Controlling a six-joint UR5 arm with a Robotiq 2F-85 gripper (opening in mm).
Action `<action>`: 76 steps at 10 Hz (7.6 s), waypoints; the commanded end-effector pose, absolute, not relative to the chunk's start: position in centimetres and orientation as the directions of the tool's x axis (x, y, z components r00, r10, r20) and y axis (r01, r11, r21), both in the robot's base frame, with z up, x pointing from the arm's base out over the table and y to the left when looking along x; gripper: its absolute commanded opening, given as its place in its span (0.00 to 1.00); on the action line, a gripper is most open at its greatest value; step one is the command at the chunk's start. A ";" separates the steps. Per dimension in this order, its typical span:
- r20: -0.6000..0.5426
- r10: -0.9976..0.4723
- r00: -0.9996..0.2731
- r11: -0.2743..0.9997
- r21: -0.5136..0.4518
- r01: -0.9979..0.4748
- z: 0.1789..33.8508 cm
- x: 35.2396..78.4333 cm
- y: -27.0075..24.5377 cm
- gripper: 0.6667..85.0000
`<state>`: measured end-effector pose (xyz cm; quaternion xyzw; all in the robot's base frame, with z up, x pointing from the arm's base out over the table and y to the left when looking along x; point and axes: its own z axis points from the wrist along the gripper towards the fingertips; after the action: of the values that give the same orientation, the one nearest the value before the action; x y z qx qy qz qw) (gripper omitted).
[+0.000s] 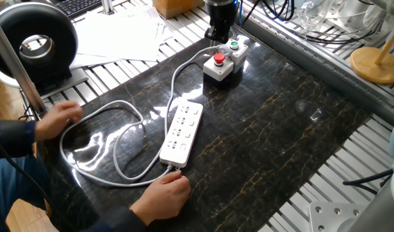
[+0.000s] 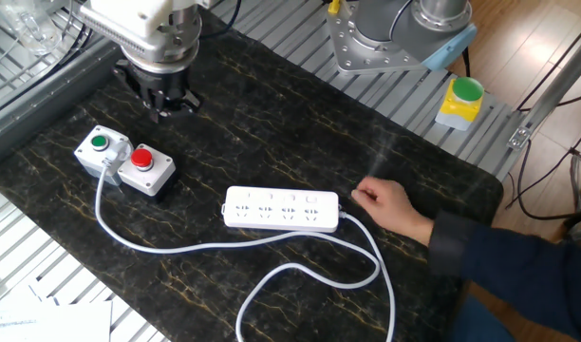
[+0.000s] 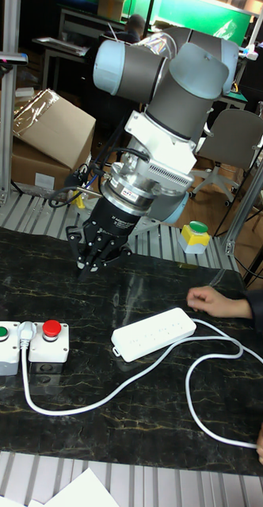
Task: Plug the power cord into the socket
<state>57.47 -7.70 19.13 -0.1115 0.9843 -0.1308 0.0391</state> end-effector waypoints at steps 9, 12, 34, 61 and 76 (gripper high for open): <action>0.077 -0.170 -0.982 0.972 -0.148 -0.180 18.7 53.4 -5.4 0.01; 0.103 -0.241 -0.965 0.955 -0.154 -0.255 16.8 54.1 -10.6 0.01; 0.137 -0.165 -0.977 0.942 -0.271 -0.197 11.9 59.1 -16.3 0.01; 0.262 -0.238 -0.935 0.949 -0.143 -0.281 13.9 64.6 -15.1 0.01; 0.197 -0.133 -0.971 0.981 -0.110 -0.157 10.8 64.7 -14.9 0.38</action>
<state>64.77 -14.67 10.91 -0.0764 0.9908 -0.0607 -0.0942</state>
